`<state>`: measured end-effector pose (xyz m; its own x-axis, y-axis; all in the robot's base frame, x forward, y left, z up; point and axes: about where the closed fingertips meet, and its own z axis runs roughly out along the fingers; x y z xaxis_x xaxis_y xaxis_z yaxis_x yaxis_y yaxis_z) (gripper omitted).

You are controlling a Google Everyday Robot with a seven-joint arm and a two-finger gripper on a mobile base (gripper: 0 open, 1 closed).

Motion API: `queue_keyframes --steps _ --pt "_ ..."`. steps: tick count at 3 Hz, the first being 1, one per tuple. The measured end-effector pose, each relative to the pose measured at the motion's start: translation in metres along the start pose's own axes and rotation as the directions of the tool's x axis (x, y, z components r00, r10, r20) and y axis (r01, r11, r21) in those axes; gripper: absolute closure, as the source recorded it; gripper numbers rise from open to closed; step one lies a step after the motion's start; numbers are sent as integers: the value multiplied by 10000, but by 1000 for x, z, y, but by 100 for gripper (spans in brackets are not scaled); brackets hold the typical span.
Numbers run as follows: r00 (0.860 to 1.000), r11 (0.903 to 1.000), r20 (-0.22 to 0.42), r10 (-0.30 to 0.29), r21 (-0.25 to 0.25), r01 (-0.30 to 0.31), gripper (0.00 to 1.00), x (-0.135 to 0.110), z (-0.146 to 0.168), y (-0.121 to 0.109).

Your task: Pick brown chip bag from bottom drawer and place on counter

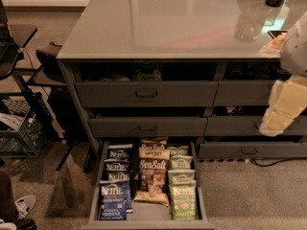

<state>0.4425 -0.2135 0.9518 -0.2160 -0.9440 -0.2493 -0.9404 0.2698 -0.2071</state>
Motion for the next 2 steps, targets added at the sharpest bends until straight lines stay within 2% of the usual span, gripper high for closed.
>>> queue_keyframes --steps 1,2 --pt "9945 9960 931 482 -790 -408 0 8 60 6" --pt "9739 9840 1899 1246 -1499 -967 0 8 131 11"
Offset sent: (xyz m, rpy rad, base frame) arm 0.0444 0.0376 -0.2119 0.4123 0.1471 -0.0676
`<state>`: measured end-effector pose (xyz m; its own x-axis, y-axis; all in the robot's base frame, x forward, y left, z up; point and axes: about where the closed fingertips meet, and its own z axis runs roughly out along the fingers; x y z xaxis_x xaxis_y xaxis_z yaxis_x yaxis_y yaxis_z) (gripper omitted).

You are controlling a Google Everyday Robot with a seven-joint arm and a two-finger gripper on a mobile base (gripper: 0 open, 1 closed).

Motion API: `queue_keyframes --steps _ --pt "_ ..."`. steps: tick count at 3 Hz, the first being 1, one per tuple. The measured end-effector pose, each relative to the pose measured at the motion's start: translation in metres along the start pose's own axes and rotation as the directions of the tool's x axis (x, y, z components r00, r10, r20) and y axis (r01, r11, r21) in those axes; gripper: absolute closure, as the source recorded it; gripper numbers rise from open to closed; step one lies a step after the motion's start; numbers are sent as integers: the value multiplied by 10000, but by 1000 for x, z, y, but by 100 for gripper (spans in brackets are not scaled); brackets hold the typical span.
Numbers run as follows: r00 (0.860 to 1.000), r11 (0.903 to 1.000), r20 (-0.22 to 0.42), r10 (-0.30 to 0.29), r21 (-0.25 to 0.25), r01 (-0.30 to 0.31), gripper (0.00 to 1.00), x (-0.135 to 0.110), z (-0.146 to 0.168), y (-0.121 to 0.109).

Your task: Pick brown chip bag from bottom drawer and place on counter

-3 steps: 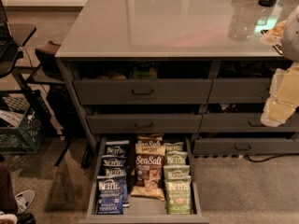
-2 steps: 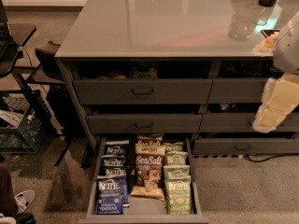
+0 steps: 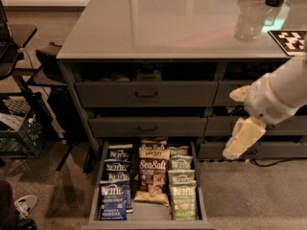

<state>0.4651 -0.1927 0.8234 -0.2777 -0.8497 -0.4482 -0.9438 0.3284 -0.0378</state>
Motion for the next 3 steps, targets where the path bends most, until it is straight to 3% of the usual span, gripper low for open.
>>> queue_keyframes --steps 1,2,3 --pt "9930 9955 710 946 -35 -946 0 15 60 -3" --pt "9888 9913 725 1302 106 -1313 0 25 127 -5" --pt "9952 9966 610 765 249 -782 0 29 195 -5"
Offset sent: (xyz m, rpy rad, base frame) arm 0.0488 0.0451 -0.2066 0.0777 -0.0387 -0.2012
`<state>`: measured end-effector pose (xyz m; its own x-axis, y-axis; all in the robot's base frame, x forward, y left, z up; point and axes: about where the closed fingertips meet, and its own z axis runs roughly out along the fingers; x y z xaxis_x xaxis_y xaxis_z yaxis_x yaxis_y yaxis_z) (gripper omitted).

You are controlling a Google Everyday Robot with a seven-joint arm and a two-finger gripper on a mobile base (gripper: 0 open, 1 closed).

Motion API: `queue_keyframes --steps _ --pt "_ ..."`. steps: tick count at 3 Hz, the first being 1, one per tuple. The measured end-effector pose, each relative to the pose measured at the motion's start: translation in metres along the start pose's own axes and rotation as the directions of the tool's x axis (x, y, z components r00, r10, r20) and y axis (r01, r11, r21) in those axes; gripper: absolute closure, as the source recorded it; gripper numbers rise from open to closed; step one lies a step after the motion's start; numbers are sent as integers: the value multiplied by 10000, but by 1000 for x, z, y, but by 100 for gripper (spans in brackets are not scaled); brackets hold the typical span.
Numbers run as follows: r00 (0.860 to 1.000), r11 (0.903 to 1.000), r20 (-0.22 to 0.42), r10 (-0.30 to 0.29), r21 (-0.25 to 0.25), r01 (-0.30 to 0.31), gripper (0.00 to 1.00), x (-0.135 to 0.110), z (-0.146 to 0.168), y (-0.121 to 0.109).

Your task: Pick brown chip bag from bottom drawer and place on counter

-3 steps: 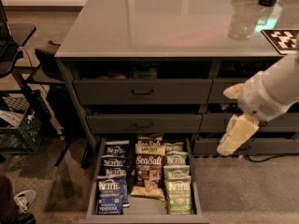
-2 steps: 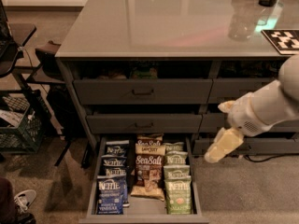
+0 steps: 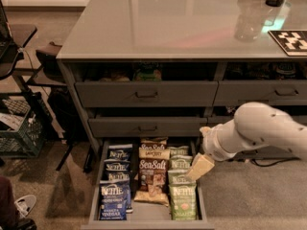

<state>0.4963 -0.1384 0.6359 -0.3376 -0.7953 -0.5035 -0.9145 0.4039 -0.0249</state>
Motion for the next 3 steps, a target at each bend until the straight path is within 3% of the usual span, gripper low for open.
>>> queue_keyframes --steps 1,2,3 --pt "9984 9984 207 -536 -145 539 0 -4 57 -2" --pt "9984 9984 207 -536 -145 539 0 -4 57 -2" --pt "9995 9996 164 -278 -53 279 0 8 85 -14"
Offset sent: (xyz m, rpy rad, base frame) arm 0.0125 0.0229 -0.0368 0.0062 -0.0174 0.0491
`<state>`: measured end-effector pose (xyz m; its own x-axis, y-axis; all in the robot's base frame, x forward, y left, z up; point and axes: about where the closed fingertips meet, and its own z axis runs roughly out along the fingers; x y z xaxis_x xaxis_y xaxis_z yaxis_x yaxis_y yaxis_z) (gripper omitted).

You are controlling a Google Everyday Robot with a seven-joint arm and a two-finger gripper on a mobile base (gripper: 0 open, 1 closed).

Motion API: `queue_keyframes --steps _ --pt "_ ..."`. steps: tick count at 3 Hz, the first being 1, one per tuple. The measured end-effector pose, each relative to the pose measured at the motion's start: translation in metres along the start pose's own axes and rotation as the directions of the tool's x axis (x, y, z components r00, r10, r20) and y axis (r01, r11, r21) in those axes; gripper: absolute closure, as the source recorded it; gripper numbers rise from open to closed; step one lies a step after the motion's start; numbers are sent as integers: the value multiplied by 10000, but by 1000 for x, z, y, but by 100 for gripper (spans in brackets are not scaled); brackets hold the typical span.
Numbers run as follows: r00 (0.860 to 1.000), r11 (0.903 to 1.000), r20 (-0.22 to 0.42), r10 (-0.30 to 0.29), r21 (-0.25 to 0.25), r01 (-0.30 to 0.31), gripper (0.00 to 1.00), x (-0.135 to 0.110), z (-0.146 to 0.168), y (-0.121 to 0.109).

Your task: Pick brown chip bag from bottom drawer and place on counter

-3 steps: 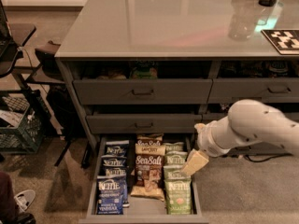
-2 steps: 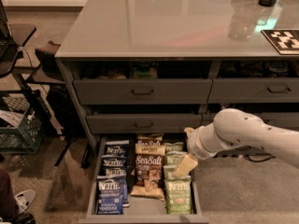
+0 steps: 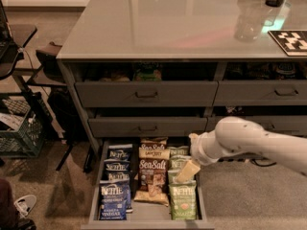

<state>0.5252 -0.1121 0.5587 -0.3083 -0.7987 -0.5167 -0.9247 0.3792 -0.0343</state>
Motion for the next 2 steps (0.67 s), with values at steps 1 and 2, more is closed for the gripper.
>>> queue_keyframes --steps 1,2 --pt "9981 9986 -475 388 385 -370 0 33 73 -25" --pt "9933 9984 -1119 276 518 -219 0 57 135 -40"
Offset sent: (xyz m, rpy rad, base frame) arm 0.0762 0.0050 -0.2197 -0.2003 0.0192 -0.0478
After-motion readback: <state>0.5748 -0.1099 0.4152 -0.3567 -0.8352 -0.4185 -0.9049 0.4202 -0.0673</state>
